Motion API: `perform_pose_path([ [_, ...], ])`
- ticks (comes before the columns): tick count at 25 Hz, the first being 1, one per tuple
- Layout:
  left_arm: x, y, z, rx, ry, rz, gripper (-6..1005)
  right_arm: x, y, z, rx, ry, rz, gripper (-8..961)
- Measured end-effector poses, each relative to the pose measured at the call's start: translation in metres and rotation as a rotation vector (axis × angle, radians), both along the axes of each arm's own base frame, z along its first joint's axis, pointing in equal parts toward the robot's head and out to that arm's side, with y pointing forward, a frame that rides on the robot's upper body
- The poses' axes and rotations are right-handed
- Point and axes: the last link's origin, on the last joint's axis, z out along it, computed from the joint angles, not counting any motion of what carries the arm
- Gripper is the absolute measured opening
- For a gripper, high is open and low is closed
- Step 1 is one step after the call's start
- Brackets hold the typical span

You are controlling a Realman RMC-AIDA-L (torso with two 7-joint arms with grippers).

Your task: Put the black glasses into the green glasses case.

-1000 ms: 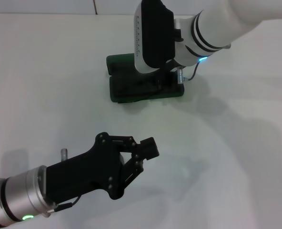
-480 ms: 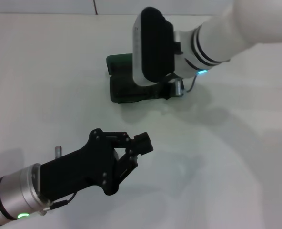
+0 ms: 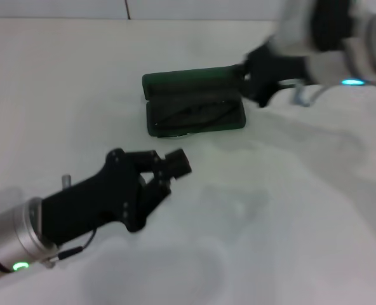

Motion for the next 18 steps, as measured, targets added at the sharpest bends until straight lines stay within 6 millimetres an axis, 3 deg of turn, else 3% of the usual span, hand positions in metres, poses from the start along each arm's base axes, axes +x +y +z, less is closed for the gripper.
perform_pose_path([
  [8, -0.004, 0.014, 0.016, 0.018, 0.010, 0.013, 82, 0.061, -0.024, 0.058, 0.019, 0.331, -0.167, 178],
  [14, 0.006, 0.068, 0.004, -0.020, 0.180, 0.052, 82, 0.127, -0.056, 0.113, 0.119, 0.589, -0.212, 179],
  [18, 0.008, 0.091, -0.005, -0.033, 0.284, 0.085, 82, 0.150, -0.071, 0.132, 0.165, 0.678, -0.202, 179],
])
